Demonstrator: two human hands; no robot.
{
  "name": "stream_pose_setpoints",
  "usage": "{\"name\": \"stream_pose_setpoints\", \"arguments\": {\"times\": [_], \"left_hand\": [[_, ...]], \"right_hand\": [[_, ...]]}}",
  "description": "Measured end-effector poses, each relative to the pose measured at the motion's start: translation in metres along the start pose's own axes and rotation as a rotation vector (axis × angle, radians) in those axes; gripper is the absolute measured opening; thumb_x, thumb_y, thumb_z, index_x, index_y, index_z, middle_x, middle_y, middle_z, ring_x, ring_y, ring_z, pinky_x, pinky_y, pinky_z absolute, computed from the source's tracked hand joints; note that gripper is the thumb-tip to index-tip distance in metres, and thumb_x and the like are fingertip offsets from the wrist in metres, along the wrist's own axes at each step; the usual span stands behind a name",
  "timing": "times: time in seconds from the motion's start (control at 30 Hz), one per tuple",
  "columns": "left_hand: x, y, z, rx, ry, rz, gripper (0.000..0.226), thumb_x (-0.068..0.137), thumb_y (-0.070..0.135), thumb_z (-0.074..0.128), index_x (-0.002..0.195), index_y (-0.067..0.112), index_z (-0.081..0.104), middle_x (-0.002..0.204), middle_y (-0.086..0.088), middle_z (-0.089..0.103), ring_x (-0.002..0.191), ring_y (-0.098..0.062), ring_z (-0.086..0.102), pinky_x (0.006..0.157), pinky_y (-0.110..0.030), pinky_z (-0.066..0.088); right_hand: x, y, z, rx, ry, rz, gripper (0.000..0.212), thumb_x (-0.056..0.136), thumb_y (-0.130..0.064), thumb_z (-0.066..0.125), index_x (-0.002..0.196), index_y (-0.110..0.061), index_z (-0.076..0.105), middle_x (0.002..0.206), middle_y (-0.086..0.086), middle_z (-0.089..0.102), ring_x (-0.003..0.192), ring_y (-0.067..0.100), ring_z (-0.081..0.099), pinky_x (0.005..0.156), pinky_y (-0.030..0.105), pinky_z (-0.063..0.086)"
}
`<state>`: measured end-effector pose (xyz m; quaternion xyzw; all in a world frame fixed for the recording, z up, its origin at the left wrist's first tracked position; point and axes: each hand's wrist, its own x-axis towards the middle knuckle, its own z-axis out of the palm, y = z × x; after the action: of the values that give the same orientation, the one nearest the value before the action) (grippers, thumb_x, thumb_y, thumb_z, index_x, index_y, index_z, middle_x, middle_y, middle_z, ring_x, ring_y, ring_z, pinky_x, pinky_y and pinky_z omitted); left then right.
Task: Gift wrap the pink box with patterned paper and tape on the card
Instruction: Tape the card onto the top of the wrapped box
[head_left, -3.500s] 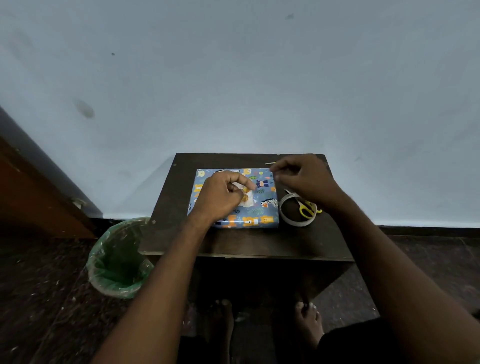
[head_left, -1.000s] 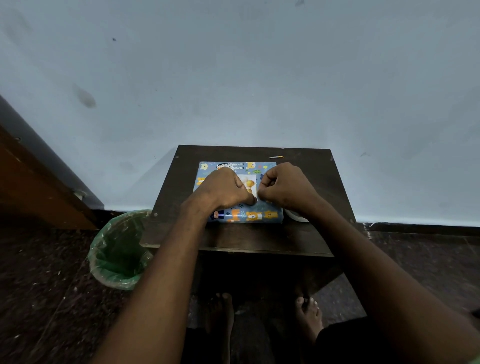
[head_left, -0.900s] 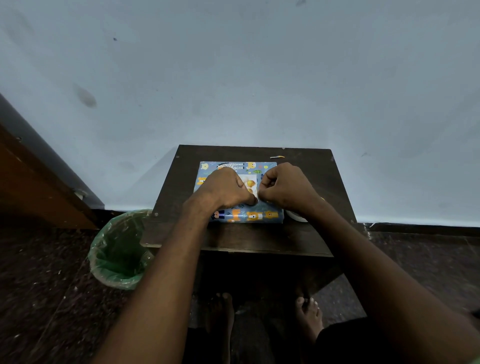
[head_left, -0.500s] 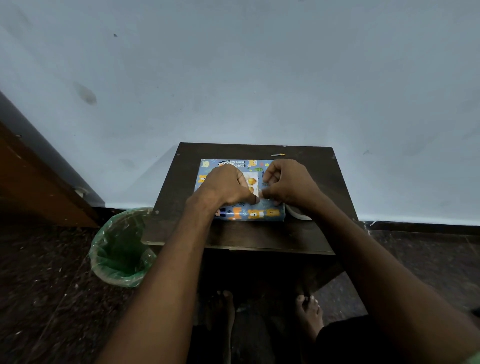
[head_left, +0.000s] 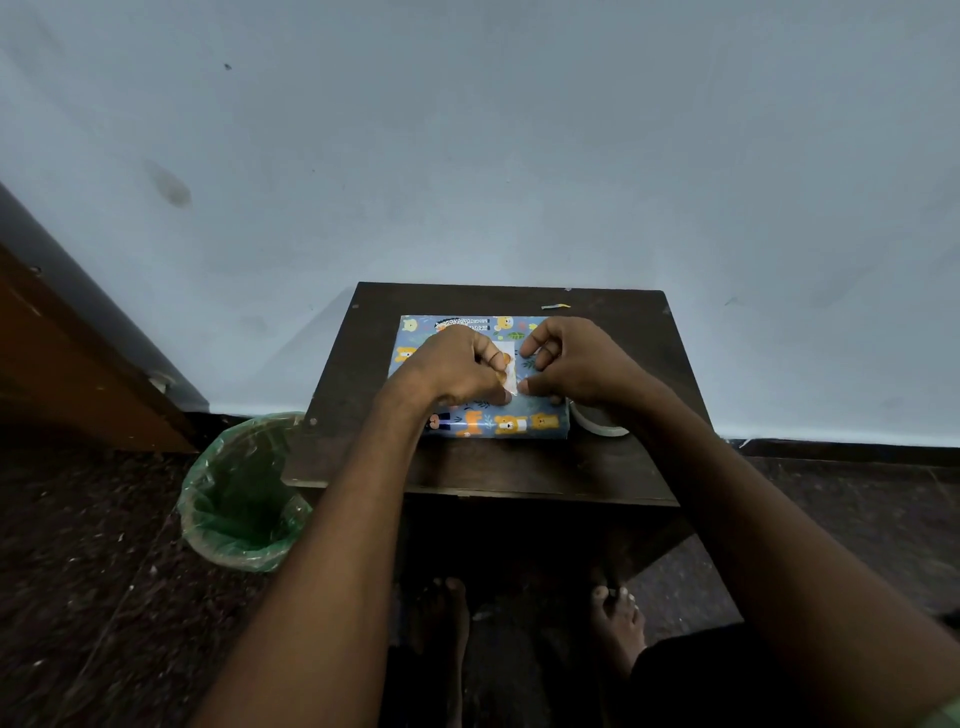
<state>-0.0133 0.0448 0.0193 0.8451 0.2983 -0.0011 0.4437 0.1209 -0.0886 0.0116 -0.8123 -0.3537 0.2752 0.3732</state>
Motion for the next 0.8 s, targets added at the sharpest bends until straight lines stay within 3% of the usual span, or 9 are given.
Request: {"name": "stream_pose_setpoints", "arguments": {"times": [0.07, 0.17, 0.27, 0.33, 0.4, 0.5, 0.63, 0.73, 0.8], "left_hand": [[0.001, -0.001, 0.0, -0.022, -0.011, 0.007, 0.023, 0.078, -0.001, 0.086, 0.08, 0.019, 0.075, 0.075, -0.001, 0.072, 0.072, -0.019, 0.063, 0.074, -0.044, 0.061], [0.003, 0.002, 0.003, -0.013, 0.054, 0.065, 0.025, 0.085, -0.001, 0.077, 0.083, 0.024, 0.077, 0.068, 0.009, 0.068, 0.067, -0.012, 0.06, 0.07, -0.032, 0.053], [0.006, 0.005, 0.011, 0.004, 0.153, 0.162, 0.026, 0.089, 0.002, 0.071, 0.087, 0.027, 0.078, 0.077, 0.007, 0.071, 0.071, -0.005, 0.064, 0.069, -0.025, 0.053], [0.008, 0.007, 0.016, -0.005, 0.21, 0.21, 0.023, 0.09, 0.004, 0.071, 0.089, 0.025, 0.08, 0.075, 0.011, 0.07, 0.062, 0.004, 0.061, 0.062, -0.014, 0.046], [0.011, 0.01, 0.021, -0.013, 0.256, 0.242, 0.02, 0.09, 0.006, 0.073, 0.089, 0.024, 0.081, 0.074, 0.013, 0.07, 0.062, 0.006, 0.062, 0.062, -0.016, 0.047], [0.018, 0.015, 0.028, -0.014, 0.302, 0.274, 0.023, 0.088, 0.008, 0.074, 0.085, 0.031, 0.079, 0.077, 0.012, 0.074, 0.073, 0.001, 0.068, 0.07, -0.024, 0.054], [0.021, 0.025, 0.037, -0.026, 0.327, 0.298, 0.02, 0.089, 0.006, 0.073, 0.091, 0.024, 0.081, 0.077, 0.013, 0.072, 0.061, 0.008, 0.059, 0.059, -0.007, 0.041], [0.024, 0.027, 0.04, -0.036, 0.329, 0.292, 0.018, 0.09, 0.01, 0.074, 0.096, 0.024, 0.082, 0.084, 0.01, 0.075, 0.061, 0.008, 0.06, 0.058, -0.005, 0.041], [0.025, 0.026, 0.041, -0.043, 0.317, 0.276, 0.018, 0.091, 0.01, 0.074, 0.098, 0.024, 0.082, 0.085, 0.011, 0.076, 0.066, 0.01, 0.062, 0.061, -0.003, 0.041]], "right_hand": [[0.0, 0.003, -0.004, 0.037, -0.001, 0.006, 0.03, 0.077, 0.01, 0.081, 0.098, -0.007, 0.068, 0.078, 0.009, 0.065, 0.05, 0.013, 0.061, 0.049, 0.03, 0.053], [-0.001, 0.012, -0.016, 0.073, 0.101, -0.019, 0.024, 0.078, 0.011, 0.07, 0.091, -0.009, 0.07, 0.076, 0.01, 0.07, 0.06, 0.022, 0.064, 0.056, 0.034, 0.054], [-0.002, 0.024, -0.039, -0.169, 0.218, -0.075, 0.028, 0.078, 0.004, 0.067, 0.089, -0.021, 0.074, 0.083, -0.001, 0.073, 0.079, 0.016, 0.068, 0.072, 0.033, 0.055], [-0.006, 0.032, -0.051, -0.389, 0.206, -0.08, 0.029, 0.078, -0.002, 0.07, 0.092, -0.026, 0.076, 0.095, -0.003, 0.068, 0.089, 0.016, 0.063, 0.075, 0.032, 0.05], [-0.008, 0.04, -0.053, -0.477, 0.164, -0.084, 0.028, 0.076, -0.007, 0.075, 0.096, -0.026, 0.076, 0.103, -0.001, 0.06, 0.095, 0.018, 0.059, 0.078, 0.032, 0.049], [-0.007, 0.046, -0.047, -0.546, 0.137, -0.088, 0.022, 0.076, -0.011, 0.076, 0.089, -0.028, 0.07, 0.102, -0.001, 0.053, 0.092, 0.021, 0.057, 0.073, 0.032, 0.045], [-0.005, 0.046, -0.043, -0.611, 0.199, -0.129, 0.014, 0.082, -0.009, 0.075, 0.079, -0.019, 0.067, 0.096, -0.002, 0.05, 0.085, 0.021, 0.053, 0.069, 0.03, 0.038], [-0.005, 0.047, -0.049, -0.567, 0.241, -0.186, 0.032, 0.079, -0.005, 0.076, 0.067, -0.026, 0.054, 0.087, -0.004, 0.052, 0.082, 0.021, 0.055, 0.065, 0.03, 0.037], [-0.006, 0.047, -0.057, -0.519, 0.291, -0.226, 0.028, 0.077, -0.001, 0.07, 0.068, -0.024, 0.057, 0.082, -0.004, 0.058, 0.08, 0.019, 0.057, 0.063, 0.031, 0.037]]}}
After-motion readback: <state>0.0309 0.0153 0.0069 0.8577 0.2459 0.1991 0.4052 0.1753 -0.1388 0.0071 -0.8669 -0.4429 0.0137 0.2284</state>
